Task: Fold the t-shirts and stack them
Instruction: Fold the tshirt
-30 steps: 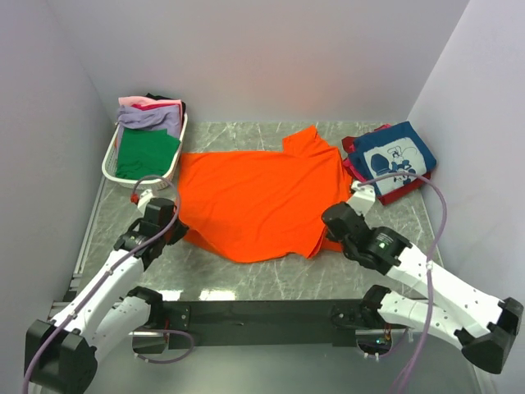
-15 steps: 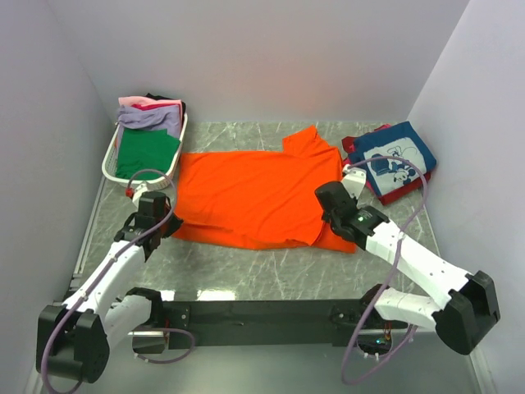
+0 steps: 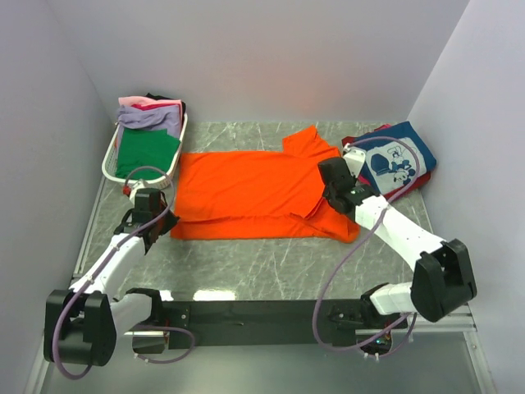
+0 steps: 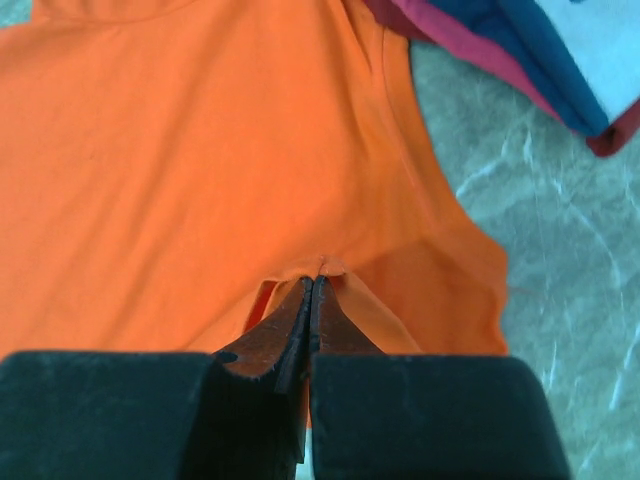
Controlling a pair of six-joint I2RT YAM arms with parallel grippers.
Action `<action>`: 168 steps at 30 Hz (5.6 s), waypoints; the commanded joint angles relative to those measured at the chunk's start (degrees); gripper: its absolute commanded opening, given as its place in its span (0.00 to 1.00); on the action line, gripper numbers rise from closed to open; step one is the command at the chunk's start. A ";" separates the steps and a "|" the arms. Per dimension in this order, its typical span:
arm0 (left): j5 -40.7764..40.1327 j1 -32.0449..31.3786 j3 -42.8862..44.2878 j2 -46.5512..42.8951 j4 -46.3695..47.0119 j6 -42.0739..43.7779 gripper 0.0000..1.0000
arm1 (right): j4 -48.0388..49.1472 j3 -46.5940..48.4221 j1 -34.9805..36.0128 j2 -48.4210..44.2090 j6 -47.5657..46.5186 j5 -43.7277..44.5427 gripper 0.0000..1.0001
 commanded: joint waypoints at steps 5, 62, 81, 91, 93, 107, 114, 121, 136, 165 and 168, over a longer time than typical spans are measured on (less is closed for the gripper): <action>0.39 1.48 3.60 0.92 4.59 1.53 0.01 | 4.39 4.71 -3.58 3.51 -3.99 -0.47 0.00; 0.66 -9.67 14.23 16.74 14.35 3.99 0.69 | 3.16 10.18 -8.86 4.93 -11.73 -7.67 0.72; 2.59 -21.46 10.81 28.78 23.13 3.20 0.76 | 1.05 -9.44 -12.11 -6.77 -9.09 -25.43 0.72; 5.05 -19.00 7.65 30.98 25.86 2.85 0.77 | -1.06 -11.98 -14.31 -5.19 -10.32 -27.81 0.72; 5.58 -18.21 7.29 31.07 26.04 3.02 0.77 | -1.93 -12.34 -14.39 -5.28 -10.14 -27.64 0.72; 6.99 -14.52 3.78 29.22 26.47 3.81 0.77 | -1.50 -13.39 -14.40 -3.96 -9.97 -26.93 0.69; 7.60 -13.29 3.25 28.70 26.12 3.99 0.78 | -1.23 -13.48 -14.31 -2.99 -10.32 -28.34 0.60; 8.39 -11.00 2.11 27.73 25.95 4.69 0.78 | -1.85 -13.31 -14.40 -2.81 -9.62 -27.64 0.11; 12.69 -9.16 -0.97 24.74 26.74 6.18 0.79 | -7.56 -6.19 -14.40 2.44 -9.70 -18.41 0.00; 6.02 -32.27 17.40 31.85 27.17 3.20 0.87 | -0.71 8.22 -2.53 9.83 -10.32 -30.88 0.57; 6.02 -34.11 18.01 34.14 28.23 2.85 0.87 | 0.61 10.59 -1.92 15.71 -10.23 -32.20 0.55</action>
